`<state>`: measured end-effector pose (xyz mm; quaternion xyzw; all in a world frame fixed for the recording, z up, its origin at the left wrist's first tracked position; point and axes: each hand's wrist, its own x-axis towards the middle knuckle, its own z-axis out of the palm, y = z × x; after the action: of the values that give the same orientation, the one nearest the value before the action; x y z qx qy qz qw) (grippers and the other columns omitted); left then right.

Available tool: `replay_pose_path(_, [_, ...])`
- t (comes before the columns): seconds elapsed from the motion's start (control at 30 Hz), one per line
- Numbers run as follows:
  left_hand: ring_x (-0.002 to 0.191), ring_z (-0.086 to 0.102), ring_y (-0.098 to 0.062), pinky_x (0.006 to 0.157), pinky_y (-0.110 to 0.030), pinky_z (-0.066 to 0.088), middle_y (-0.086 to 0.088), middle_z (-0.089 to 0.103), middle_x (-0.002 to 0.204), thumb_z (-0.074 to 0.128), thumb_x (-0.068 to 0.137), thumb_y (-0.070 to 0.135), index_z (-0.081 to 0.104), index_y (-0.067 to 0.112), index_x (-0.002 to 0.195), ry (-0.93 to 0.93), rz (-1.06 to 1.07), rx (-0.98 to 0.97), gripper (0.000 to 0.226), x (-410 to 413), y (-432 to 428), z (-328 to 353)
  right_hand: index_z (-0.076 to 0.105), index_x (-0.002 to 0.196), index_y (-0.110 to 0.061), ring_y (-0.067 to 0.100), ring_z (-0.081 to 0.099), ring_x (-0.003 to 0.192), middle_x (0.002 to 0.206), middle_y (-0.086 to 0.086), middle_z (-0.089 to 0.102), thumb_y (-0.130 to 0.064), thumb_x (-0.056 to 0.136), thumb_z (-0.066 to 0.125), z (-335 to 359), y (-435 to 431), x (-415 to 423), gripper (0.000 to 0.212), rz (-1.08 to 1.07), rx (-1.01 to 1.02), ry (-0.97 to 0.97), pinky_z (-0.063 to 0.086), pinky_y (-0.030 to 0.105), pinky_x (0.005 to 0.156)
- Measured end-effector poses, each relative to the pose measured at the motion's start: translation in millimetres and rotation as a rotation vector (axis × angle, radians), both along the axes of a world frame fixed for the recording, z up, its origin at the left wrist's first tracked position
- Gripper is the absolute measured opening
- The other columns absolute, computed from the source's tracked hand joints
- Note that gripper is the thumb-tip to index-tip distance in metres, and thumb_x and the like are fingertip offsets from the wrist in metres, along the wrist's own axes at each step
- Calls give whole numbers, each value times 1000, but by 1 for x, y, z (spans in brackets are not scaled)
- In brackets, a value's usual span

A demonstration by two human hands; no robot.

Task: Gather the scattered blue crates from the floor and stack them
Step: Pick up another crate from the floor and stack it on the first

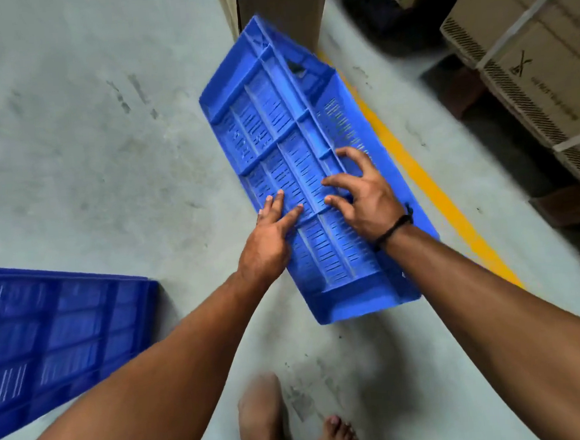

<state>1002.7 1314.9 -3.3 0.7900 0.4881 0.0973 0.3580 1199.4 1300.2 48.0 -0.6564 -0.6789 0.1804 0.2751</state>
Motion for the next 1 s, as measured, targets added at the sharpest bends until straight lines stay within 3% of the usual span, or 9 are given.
replay_pose_path(0.1, [147,11,-22,118,-26,9,-6,15,159,37,100,15,28,15,148,-141,142,7,48,14,13,17,69,96,-17,30,63,105,141,8,43,-11,78,69,-29,-12,-14,19,58,-82,-57,55,40,84])
replay_pose_path(0.2, [146,17,-21,116,-31,21,-7,9,160,38,100,22,17,17,151,-141,138,-1,56,25,27,25,63,96,-21,37,67,81,145,1,37,-11,79,65,-56,-37,-27,20,158,-95,-145,56,44,58])
replay_pose_path(0.33, [147,1,-30,118,-43,0,-7,6,160,53,87,22,25,17,149,414,-380,247,68,17,23,0,57,104,-23,36,65,66,142,-4,32,-9,78,61,-72,-62,-31,30,203,-60,-190,53,41,48])
replay_pose_path(0.4, [141,30,-30,117,-46,10,-6,42,147,54,86,22,48,18,135,464,-482,371,50,10,19,-13,51,116,-26,33,66,66,142,-2,39,-3,72,65,-82,-74,-28,51,212,-81,-230,53,36,47])
replay_pose_path(0.43, [124,51,-29,113,-47,24,-3,62,126,54,84,23,61,20,120,451,-510,446,37,8,18,-19,48,121,-28,32,67,67,142,0,43,-1,70,67,-87,-80,-26,61,213,-110,-247,53,34,46])
replay_pose_path(0.53, [70,61,-24,77,-30,50,6,68,71,49,76,28,69,22,78,412,-598,568,20,12,14,-24,41,127,-29,32,67,67,139,3,50,-3,68,71,-92,-99,-18,71,184,-152,-271,52,35,47])
replay_pose_path(0.67, [61,55,-23,60,-27,42,5,64,64,56,73,27,63,21,69,342,-611,555,10,34,-2,-17,44,128,-21,27,67,85,120,3,64,-13,75,66,-85,-119,5,57,81,-34,-322,53,34,65])
replay_pose_path(0.77, [60,55,-21,53,-25,36,8,63,62,43,69,31,63,22,66,318,-599,481,22,45,-32,-21,45,128,-27,27,66,78,107,-1,69,-13,75,65,-93,-143,25,58,43,-98,-343,52,35,67])
replay_pose_path(1.0, [59,60,-21,52,-24,40,8,63,60,43,68,34,65,23,66,349,-595,436,25,52,-100,-73,57,125,-31,26,65,74,123,-3,63,-8,61,45,-145,-194,35,69,113,-295,-494,51,35,63])
